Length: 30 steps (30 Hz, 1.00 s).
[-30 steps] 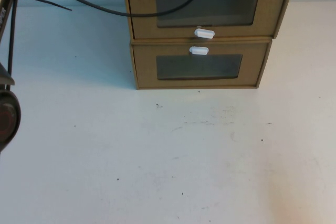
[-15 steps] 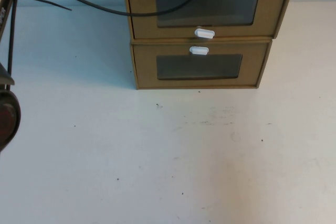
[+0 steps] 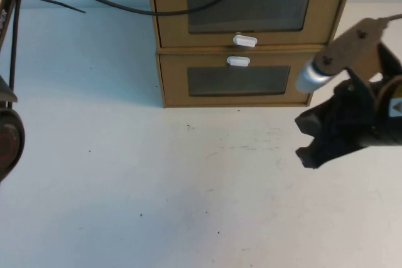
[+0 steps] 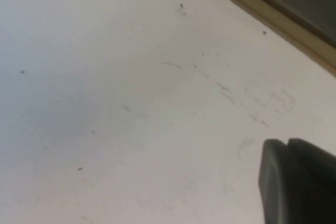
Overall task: Open the shoe box
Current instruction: 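Pull the top drawer of the cardboard box fully open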
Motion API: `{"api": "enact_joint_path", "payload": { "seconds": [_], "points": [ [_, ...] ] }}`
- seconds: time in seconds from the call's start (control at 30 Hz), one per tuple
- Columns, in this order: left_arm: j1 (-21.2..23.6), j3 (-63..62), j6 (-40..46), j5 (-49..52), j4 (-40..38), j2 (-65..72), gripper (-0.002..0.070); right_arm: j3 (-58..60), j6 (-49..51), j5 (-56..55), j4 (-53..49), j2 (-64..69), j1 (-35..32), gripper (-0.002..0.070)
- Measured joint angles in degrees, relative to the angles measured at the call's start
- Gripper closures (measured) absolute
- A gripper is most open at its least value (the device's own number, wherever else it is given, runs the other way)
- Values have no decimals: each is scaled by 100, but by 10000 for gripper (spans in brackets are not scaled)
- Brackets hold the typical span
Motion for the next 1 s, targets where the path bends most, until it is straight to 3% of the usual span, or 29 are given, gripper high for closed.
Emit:
{"api": "enact_joint_path", "payload": {
  "seconds": [0.37,0.5,0.7,0.9,1.0],
  "points": [
    [0,0,-632,0,0,0,679,-419,2555,-502,-5569,1229,1050,689],
    [0,0,-891,0,0,0,679,-451,3245,-834,-7078,1470,1172,689],
    [0,0,-1174,0,0,0,679,-451,4300,-1068,-8590,1837,1173,631],
    [0,0,-1293,0,0,0,679,-451,5206,-1157,-9598,2273,1180,456],
    [0,0,-1368,0,0,0,679,-490,5409,-1032,-9945,2488,1180,421]
  ]
}}
